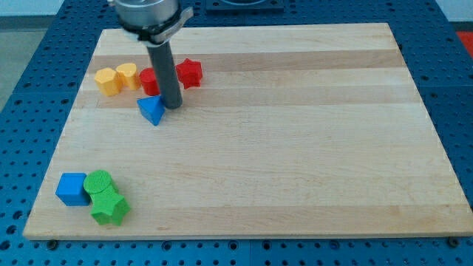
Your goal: Move the red blocks to the top right of the blue triangle
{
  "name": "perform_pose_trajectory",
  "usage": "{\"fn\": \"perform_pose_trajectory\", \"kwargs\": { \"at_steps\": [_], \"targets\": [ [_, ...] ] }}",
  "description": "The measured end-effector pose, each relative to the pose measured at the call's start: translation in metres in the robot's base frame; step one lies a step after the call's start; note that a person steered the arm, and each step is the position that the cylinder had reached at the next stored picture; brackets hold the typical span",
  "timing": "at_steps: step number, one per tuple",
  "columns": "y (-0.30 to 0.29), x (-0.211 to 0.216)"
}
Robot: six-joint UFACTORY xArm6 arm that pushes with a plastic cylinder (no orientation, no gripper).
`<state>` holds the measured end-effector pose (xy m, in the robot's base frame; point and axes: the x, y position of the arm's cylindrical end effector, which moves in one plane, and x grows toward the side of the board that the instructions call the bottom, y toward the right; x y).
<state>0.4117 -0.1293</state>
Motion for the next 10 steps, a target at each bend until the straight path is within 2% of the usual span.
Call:
{"fn": "perform_pose_trajectory", "kwargs": {
  "at_steps": [1, 2, 3, 4, 5, 7, 8, 9, 10],
  "targets": [
    [0.011, 0.068],
    [-0.013, 0.103],
    [-0.05, 0.106],
    [-0.076, 0.104],
    [-0.06, 0.083],
    [-0.053, 0.071],
    [-0.053, 0.034],
    [-0.039, 0.011],
    [0.004, 0.008]
  ]
}}
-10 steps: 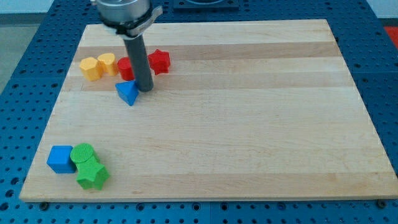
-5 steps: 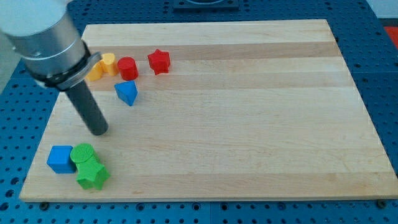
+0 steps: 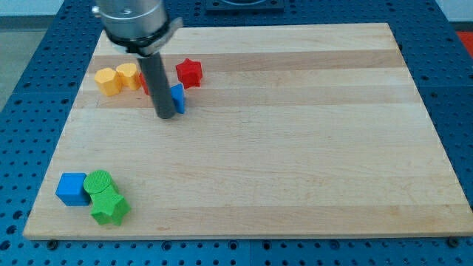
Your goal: Move the red blocks to the top right of the blue triangle
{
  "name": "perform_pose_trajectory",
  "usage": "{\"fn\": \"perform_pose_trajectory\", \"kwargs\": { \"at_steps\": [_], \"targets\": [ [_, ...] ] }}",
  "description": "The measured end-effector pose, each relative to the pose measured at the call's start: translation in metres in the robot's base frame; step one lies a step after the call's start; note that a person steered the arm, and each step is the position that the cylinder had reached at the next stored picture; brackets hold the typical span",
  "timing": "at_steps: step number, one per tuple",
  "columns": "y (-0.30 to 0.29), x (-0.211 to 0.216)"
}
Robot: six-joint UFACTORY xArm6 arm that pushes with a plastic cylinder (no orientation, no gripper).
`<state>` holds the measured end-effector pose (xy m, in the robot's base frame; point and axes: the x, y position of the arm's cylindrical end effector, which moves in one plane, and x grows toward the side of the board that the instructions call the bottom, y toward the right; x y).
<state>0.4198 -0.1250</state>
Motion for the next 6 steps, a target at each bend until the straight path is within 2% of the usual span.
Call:
{"fn": "perform_pose_trajectory", "kwargs": {
  "at_steps": [1, 4, 5, 6],
  "targets": [
    [0.0, 0.0],
    [-0.056, 0.004],
    [-0.056, -0.009],
    [-0.057, -0.04]
  ]
}}
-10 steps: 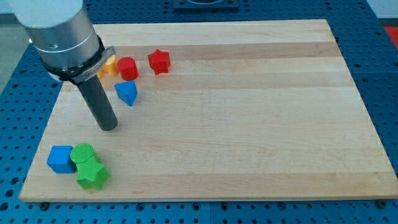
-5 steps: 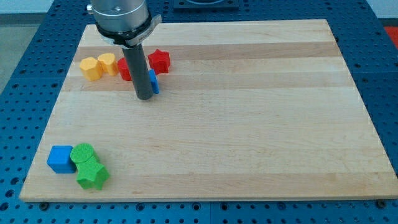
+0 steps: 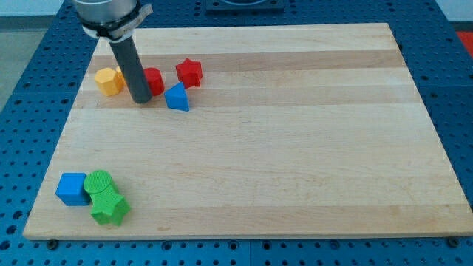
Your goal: Move the red blocks to the top right of the blue triangle
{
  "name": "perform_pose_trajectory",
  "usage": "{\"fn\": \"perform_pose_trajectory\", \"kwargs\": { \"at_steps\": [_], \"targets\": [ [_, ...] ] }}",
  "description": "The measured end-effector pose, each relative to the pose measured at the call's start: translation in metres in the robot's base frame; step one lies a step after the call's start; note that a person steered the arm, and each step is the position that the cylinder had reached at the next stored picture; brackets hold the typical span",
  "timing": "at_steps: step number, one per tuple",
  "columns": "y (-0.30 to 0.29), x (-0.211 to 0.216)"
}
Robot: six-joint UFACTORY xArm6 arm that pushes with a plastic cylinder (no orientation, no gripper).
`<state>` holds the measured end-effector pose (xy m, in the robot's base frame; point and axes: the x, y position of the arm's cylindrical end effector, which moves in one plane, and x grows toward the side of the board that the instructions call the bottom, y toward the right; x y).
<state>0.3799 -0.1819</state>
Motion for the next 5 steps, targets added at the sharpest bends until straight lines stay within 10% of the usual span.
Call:
{"fn": "perform_pose_trajectory", "kwargs": {
  "at_steps": [5],
  "targets": [
    [0.06, -0.069]
  ]
}}
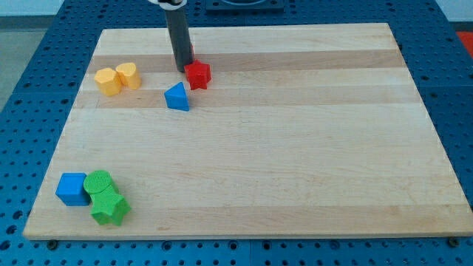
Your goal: Move the red blocks to the top right of the blue triangle
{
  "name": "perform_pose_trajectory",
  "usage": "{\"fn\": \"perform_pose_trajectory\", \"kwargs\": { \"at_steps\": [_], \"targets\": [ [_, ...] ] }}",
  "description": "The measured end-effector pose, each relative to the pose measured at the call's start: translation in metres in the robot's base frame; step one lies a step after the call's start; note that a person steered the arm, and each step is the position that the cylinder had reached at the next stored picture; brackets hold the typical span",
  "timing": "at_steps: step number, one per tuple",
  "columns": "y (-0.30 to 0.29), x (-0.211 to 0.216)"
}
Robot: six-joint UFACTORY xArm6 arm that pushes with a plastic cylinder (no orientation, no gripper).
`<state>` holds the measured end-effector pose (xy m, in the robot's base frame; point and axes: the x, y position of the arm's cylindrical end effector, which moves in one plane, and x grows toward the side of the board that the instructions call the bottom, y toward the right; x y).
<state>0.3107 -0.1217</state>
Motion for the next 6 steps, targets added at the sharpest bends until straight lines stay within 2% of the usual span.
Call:
{"fn": "perform_pose_trajectory", "kwargs": {
  "at_steps": [2, 3, 4, 5, 6],
  "targets": [
    [-0.059, -0.004],
    [-0.066, -0.051],
    [-0.02, -0.063],
    [0.028, -0.001],
    [0.031, 0.016]
  ]
}}
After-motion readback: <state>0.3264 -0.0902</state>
